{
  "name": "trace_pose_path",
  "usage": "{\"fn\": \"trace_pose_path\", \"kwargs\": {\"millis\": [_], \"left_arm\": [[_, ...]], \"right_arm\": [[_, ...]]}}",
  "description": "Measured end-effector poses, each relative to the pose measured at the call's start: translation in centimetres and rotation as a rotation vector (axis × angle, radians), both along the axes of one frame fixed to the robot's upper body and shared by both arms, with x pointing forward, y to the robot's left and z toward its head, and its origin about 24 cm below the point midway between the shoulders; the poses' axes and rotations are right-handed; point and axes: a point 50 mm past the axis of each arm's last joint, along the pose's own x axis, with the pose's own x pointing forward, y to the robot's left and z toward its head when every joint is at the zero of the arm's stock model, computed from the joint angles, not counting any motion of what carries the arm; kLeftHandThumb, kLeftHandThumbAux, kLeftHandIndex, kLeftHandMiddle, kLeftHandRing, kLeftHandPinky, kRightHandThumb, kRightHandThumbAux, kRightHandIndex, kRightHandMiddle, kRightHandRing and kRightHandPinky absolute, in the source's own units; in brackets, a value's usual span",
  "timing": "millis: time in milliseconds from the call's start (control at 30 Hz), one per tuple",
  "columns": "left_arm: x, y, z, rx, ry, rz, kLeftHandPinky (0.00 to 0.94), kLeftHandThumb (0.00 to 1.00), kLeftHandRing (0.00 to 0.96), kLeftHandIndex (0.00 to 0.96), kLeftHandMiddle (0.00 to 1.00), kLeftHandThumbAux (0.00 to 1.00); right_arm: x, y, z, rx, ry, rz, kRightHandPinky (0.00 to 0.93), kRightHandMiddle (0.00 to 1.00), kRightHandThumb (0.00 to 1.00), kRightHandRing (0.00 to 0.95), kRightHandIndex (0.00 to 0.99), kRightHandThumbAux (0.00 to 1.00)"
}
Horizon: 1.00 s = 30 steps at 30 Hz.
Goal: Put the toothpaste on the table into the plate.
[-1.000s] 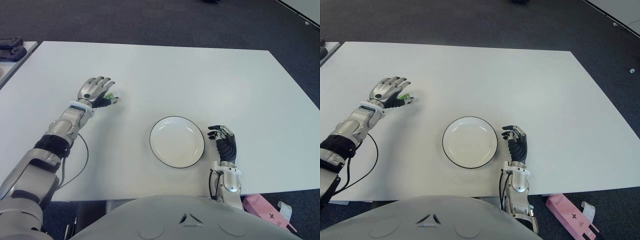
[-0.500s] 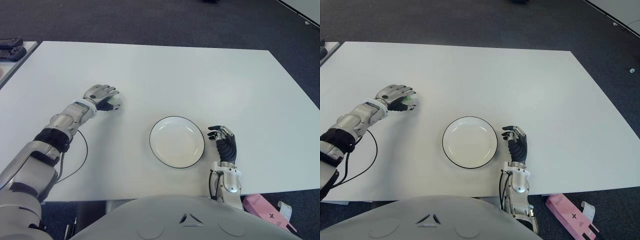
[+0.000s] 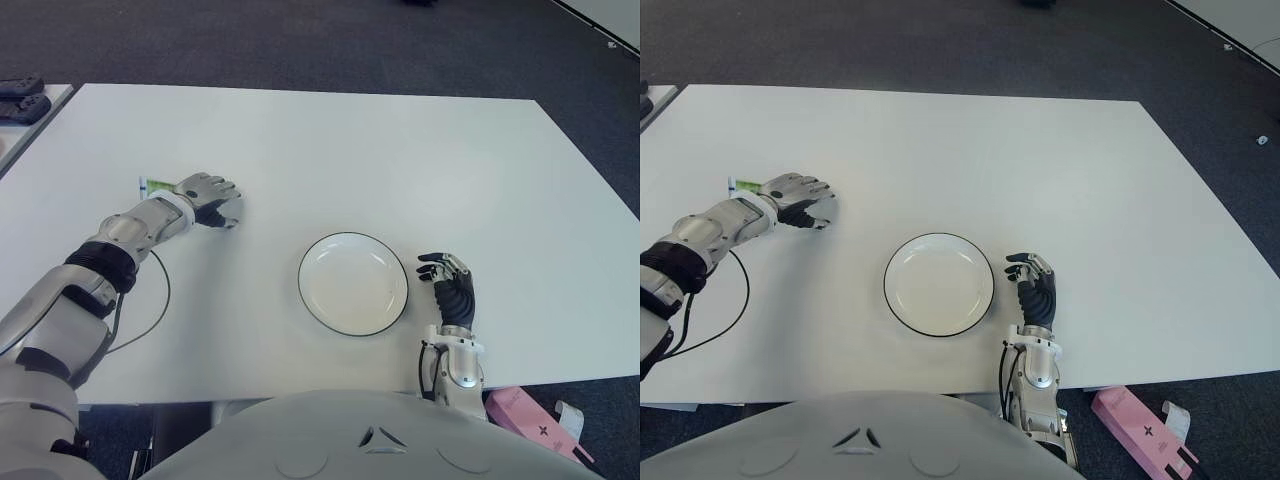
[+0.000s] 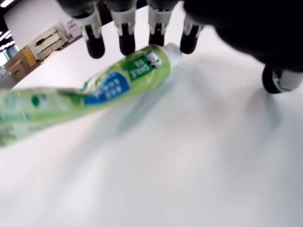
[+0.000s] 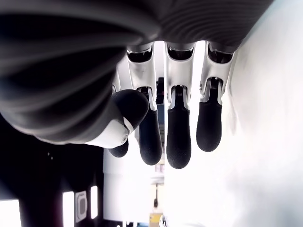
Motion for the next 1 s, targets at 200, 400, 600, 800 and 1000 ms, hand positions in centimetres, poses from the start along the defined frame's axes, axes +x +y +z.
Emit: {"fn": "trace_pose_path", "kwargs": {"millis": [200,400,600,800,1000], "left_arm": [[0.1,0.0,0.0,0.029,0.039,0.000,0.000,0.365,0.000,0.000,0.000,0.229],[0.2,0.0,0.1,0.038,0.051,0.009,0.001,0.378,0.000,0.000,0.000,0.244],[0.2,0.6,0.2,0.015,0.045,0.059,0.007,0.391,0.000,0.000,0.000,0.243],[0.1,1.3,0.0,-0.037,0.019,0.140,0.011,0.407,0.000,0.000,0.000,0.233],[-0.5,2.1,-0.6,-0.135,-0.113,0.213,0.005,0.430,0.000,0.000,0.000,0.194]], "right_arm": [[-0.2,-0.1,0.0,-0.003,0.002,-0.006,0.507,0.464,0.838,0.518,0.437,0.686],[-0.2,-0.2,0.0,0.001,0.001,-0.010,0.511,0.464,0.838,0.519,0.436,0.686],[-0.3,-0.3,0.1,-0.001,0.001,-0.012,0.514,0.463,0.838,0.521,0.437,0.686],[-0.3,-0.3,0.1,-0.006,0.001,-0.010,0.512,0.462,0.838,0.520,0.440,0.686],[-0.4,-0.5,0.1,-0.014,0.006,-0.008,0.508,0.461,0.839,0.518,0.443,0.685]]}}
